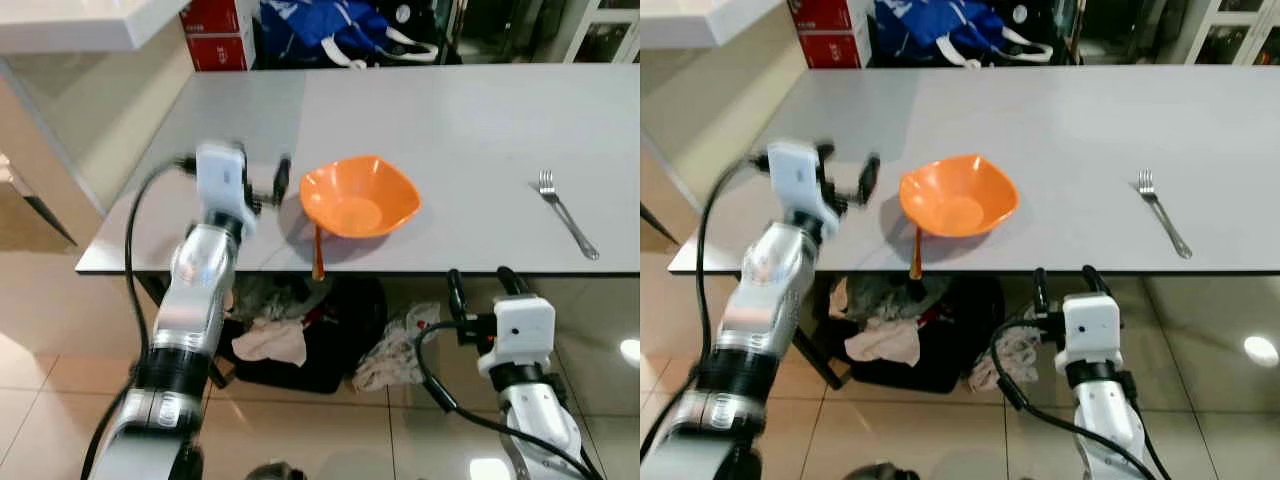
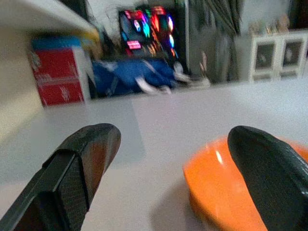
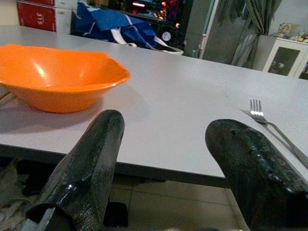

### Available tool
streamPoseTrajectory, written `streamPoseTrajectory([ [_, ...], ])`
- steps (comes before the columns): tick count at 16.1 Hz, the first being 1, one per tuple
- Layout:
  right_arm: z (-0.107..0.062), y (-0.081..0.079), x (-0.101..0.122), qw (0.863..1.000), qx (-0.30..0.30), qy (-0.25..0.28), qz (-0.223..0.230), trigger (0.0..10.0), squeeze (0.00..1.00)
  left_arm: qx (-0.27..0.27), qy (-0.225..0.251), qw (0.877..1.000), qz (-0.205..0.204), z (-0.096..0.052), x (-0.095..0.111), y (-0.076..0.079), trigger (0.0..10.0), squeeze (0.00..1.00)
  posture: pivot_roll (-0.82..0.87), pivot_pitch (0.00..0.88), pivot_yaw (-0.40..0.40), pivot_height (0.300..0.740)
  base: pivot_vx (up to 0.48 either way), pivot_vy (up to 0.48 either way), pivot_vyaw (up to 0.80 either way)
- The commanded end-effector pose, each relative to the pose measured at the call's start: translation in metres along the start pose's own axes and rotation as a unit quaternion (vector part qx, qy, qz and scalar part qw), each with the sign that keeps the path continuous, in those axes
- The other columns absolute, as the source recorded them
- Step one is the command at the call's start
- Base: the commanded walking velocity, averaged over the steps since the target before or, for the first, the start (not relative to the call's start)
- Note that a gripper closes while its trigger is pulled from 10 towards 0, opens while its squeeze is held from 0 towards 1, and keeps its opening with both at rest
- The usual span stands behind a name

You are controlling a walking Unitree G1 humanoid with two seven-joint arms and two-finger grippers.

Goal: Setting the table

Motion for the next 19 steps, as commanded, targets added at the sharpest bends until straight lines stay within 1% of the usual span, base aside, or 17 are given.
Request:
streamPoseTrajectory([
  [1,0.001,0.003,0.0,1.0,-0.005,0.004,0.009,10.0,0.0,-0.034,-0.005,0.999,0.006,-0.011,-0.005,0.006,10.0,0.0,0.03,0.0,0.08,0.74,0.0,0.0,0.0],
  [2,0.0,0.004,-0.001,1.0,-0.01,0.002,0.013,10.0,0.0,-0.06,-0.016,0.998,0.014,-0.024,-0.013,0.014,10.0,0.0,0.03,0.0,0.081,0.74,0.0,0.0,0.0],
  [4,0.001,0.003,-0.002,1.0,-0.011,0.002,0.014,10.0,0.0,-0.081,-0.025,0.996,0.011,-0.035,-0.02,0.022,10.0,0.0,0.04,0.0,0.081,0.74,0.0,0.0,0.0],
  [5,0.002,0.001,-0.002,1.0,-0.012,0.004,0.017,10.0,0.0,-0.109,-0.023,0.994,0.012,-0.044,-0.021,0.033,10.0,0.0,0.04,0.0,0.08,0.74,0.0,0.0,0.0],
  [6,0.003,-0.001,-0.002,1.0,-0.013,0.006,0.022,10.0,0.0,-0.128,-0.017,0.992,0.013,-0.049,-0.019,0.039,10.0,0.0,0.04,0.0,0.082,0.74,0.0,0.0,0.0],
  [7,0.004,-0.002,-0.001,0.999,-0.012,0.007,0.028,10.0,0.0,-0.15,-0.004,0.988,0.019,-0.053,-0.017,0.042,10.0,0.0,0.04,0.0,0.083,0.74,0.0,0.0,0.0],
  [8,0.004,-0.005,0.0,0.998,-0.013,0.009,0.054,10.0,0.0,-0.197,0.01,0.98,0.037,-0.065,-0.017,0.042,10.0,0.0,0.03,0.0,0.085,0.74,0.0,0.0,0.0],
  [9,0.002,-0.006,0.0,0.998,-0.011,0.007,0.061,10.0,0.0,-0.2,0.009,0.979,0.041,-0.066,-0.018,0.04,10.0,0.0,0.03,0.0,0.086,0.74,0.0,0.0,0.0],
  [10,0.001,-0.006,0.0,0.998,-0.01,0.007,0.063,10.0,0.0,-0.183,0.001,0.983,0.023,-0.064,-0.018,0.039,10.0,0.0,0.02,0.0,0.087,0.74,0.0,0.0,0.0],
  [11,0.0,-0.005,-0.001,0.998,-0.014,0.007,0.065,10.0,0.0,-0.157,-0.012,0.988,-0.012,-0.057,-0.018,0.04,10.0,0.0,0.01,0.0,0.09,0.74,0.0,0.0,0.0],
  [12,0.0,-0.005,0.0,0.998,-0.016,0.008,0.066,10.0,0.0,-0.14,-0.022,0.989,-0.037,-0.052,-0.018,0.043,10.0,0.0,0.0,0.0,0.092,0.74,0.0,0.0,0.0],
  [13,0.0,-0.005,0.0,0.998,-0.016,0.009,0.066,10.0,0.0,-0.141,-0.022,0.989,-0.037,-0.05,-0.017,0.046,10.0,0.0,-0.01,0.0,0.092,0.74,0.0,0.0,0.0],
  [15,-0.001,-0.004,0.001,0.998,-0.018,0.01,0.065,10.0,0.0,-0.152,-0.02,0.987,-0.043,-0.047,-0.017,0.058,10.0,0.0,-0.03,0.0,0.094,0.74,0.0,0.0,0.0],
  [17,-0.002,-0.003,0.002,0.998,-0.019,0.01,0.062,10.0,0.0,-0.152,-0.021,0.987,-0.042,-0.045,-0.017,0.062,10.0,0.0,-0.04,0.0,0.093,0.74,0.0,0.0,0.0],
  [19,-0.003,0.0,0.003,0.998,-0.02,0.008,0.055,10.0,0.0,-0.138,-0.029,0.989,-0.051,-0.033,-0.013,0.064,10.0,0.0,-0.05,0.0,0.091,0.74,0.0,0.0,0.0],
])
Point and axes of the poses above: a point about 5 cm out from each wrist's last joint towards the gripper, its own z axis pointing out of the wrist towards the gripper, its own x axis along the axis of the wrist's last joint, y = z × x, the point moved 3 cm from there along z, pointing out of the wrist towards the gripper, and after that the axes turned 14 degrees about z, right-handed, at the moved point
